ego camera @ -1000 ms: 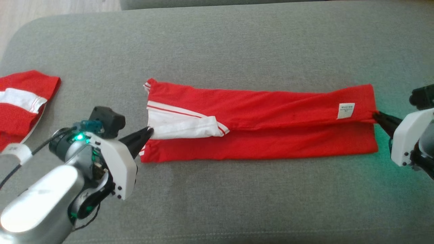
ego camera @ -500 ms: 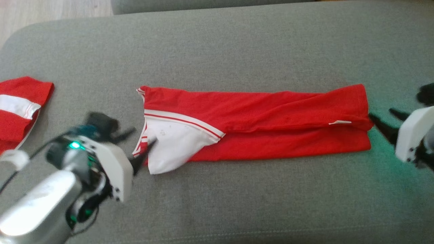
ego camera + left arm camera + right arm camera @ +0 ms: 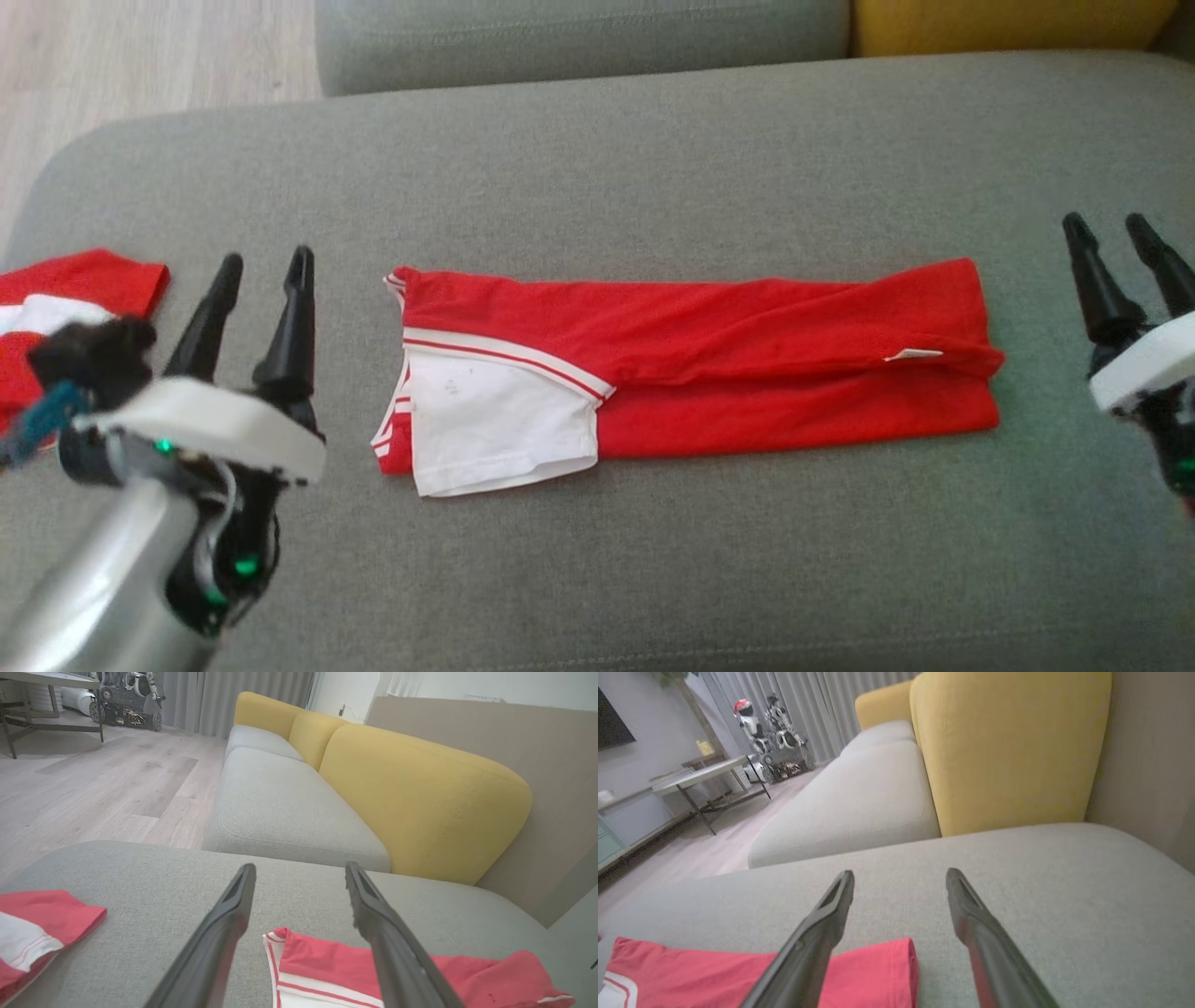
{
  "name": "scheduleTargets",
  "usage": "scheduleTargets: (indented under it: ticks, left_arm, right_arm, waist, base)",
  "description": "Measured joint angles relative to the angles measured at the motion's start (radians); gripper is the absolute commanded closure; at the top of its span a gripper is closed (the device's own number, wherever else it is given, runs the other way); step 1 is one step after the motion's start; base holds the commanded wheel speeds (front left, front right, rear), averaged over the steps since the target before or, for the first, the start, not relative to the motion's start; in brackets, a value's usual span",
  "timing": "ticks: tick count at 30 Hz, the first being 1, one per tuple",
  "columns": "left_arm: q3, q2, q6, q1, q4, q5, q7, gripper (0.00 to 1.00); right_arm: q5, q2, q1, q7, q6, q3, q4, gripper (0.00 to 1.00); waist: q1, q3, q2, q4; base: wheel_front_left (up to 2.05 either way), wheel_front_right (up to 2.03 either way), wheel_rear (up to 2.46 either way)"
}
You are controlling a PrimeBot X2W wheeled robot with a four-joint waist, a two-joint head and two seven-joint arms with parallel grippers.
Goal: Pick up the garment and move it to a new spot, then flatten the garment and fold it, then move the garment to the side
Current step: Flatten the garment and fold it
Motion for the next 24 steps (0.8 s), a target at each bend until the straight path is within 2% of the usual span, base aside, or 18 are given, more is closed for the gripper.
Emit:
scheduleTargets:
  ticks: [4,6,7,9,11,14,17,19,24]
  left_arm:
    - [0.076,-0.058,0.016,0.078,-0.017,0.034,-0.023,0.0]
    - [0.134,-0.104,0.017,0.121,-0.034,0.093,-0.023,0.0]
    - [0.134,-0.104,0.017,0.121,-0.034,0.093,-0.023,0.0]
    - [0.192,-0.16,0.006,0.166,-0.055,0.16,-0.023,0.0]
    - [0.237,-0.218,-0.021,0.213,-0.064,0.234,-0.023,0.0]
    - [0.283,-0.29,-0.063,0.277,-0.063,0.364,-0.023,0.0]
    - [0.332,-0.368,-0.102,0.324,-0.05,0.448,-0.023,0.0]
    - [0.349,-0.406,-0.135,0.348,-0.032,0.503,-0.023,0.0]
    - [0.394,-0.453,-0.206,0.371,0.019,0.584,-0.023,0.0]
  right_arm:
    - [-0.159,0.087,0.049,-0.083,0.0,-0.112,-0.001,0.0]
    - [-0.248,0.134,0.086,-0.092,0.0,-0.194,-0.016,0.0]
    - [-0.248,0.134,0.086,-0.092,0.0,-0.194,-0.016,0.0]
    - [-0.341,0.185,0.131,-0.098,0.0,-0.284,-0.058,0.0]
    - [-0.438,0.252,0.187,-0.098,0.0,-0.394,-0.131,0.0]
    - [-0.576,0.349,0.289,-0.1,0.0,-0.506,-0.23,0.0]
    - [-0.686,0.421,0.391,-0.1,0.0,-0.522,-0.273,0.0]
    - [-0.718,0.462,0.437,-0.1,0.0,-0.539,-0.279,0.0]
    - [-0.768,0.492,0.46,-0.1,0.0,-0.564,-0.29,0.0]
  waist:
    - [0.0,-0.011,0.0,-0.001]
    - [0.0,-0.012,0.0,-0.001]
    - [0.0,-0.012,0.0,-0.001]
    - [0.0,-0.013,0.0,-0.002]
    - [0.0,-0.016,0.0,-0.002]
    - [0.0,-0.024,0.0,0.002]
    - [0.0,-0.034,0.0,0.005]
    - [0.0,-0.04,0.0,0.006]
    - [0.0,-0.05,0.0,0.011]
  base:
    - [0.0,0.0,0.0]
    - [0.0,0.0,0.0]
    - [0.0,0.0,0.0]
    - [0.0,0.0,0.0]
    - [0.0,0.0,0.0]
    - [0.0,0.0,0.0]
    - [0.0,0.0,0.0]
    - [0.0,0.0,0.0]
    - [0.0,0.0,0.0]
